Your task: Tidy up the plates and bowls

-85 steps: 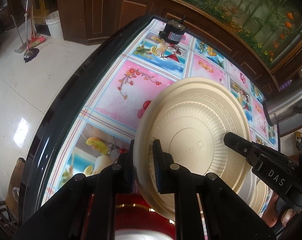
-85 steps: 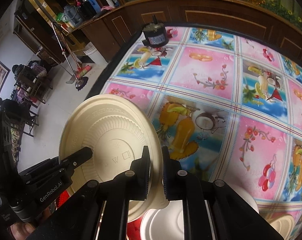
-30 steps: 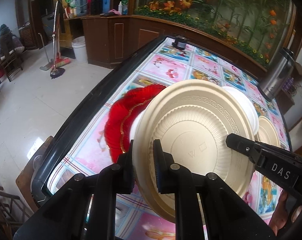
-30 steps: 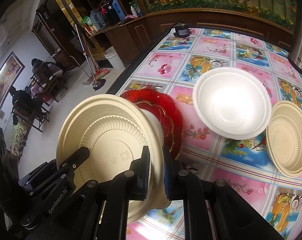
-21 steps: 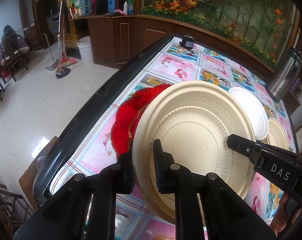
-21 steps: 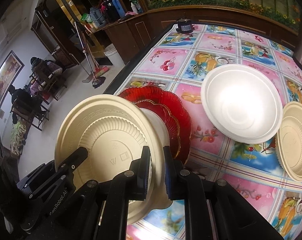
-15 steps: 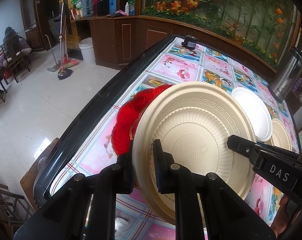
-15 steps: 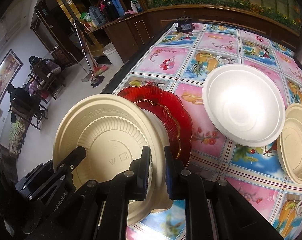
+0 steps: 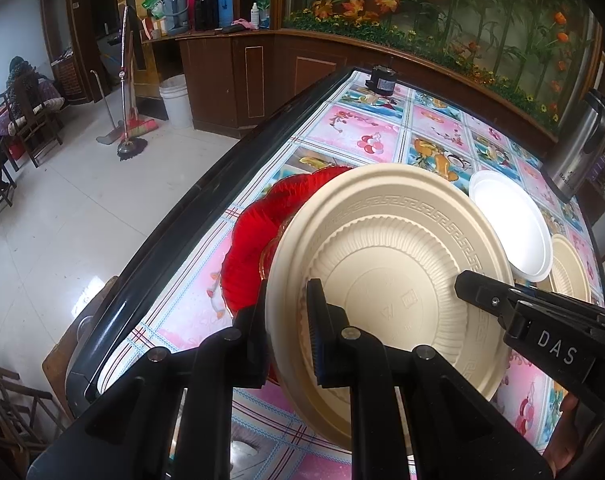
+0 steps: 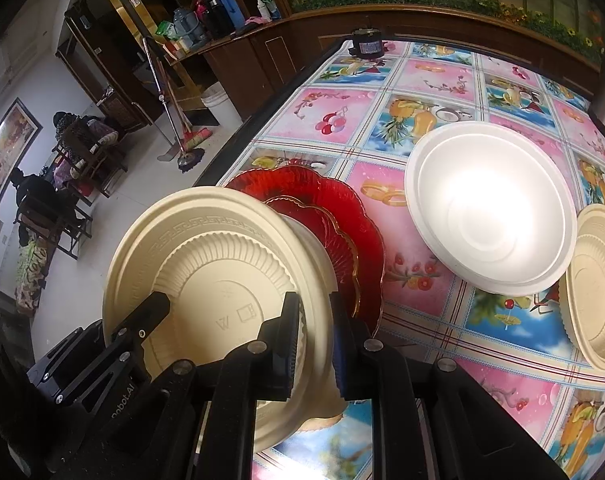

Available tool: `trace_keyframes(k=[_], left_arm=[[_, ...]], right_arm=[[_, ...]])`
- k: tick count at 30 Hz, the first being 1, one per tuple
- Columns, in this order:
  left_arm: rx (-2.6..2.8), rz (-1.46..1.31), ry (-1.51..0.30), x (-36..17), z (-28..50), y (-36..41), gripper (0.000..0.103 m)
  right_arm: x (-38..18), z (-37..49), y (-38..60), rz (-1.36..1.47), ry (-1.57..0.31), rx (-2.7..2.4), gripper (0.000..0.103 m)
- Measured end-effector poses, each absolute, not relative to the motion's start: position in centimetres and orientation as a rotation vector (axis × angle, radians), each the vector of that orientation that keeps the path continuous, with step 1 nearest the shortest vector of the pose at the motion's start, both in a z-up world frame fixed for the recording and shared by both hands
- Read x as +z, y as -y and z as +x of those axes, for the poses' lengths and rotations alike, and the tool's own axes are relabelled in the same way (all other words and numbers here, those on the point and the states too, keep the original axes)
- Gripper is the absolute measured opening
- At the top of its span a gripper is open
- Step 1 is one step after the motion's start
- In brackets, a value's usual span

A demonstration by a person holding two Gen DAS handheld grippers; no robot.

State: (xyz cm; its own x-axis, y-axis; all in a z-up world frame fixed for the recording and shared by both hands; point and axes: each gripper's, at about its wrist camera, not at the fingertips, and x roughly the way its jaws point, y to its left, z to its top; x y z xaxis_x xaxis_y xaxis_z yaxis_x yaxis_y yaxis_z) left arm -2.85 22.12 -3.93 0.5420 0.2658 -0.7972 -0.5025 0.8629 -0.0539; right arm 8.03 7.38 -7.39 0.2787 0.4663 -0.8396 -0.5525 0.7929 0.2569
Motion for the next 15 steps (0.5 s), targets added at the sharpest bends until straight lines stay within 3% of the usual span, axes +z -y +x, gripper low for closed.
trace_keyframes(k=[15], left_arm=[[0.466,-0.294,-0.893,-4.17,-2.66,-22.11,0.013]], right_arm=[[-7.60,8.12,-7.52,-0.097,-1.096,0.676,0.017]])
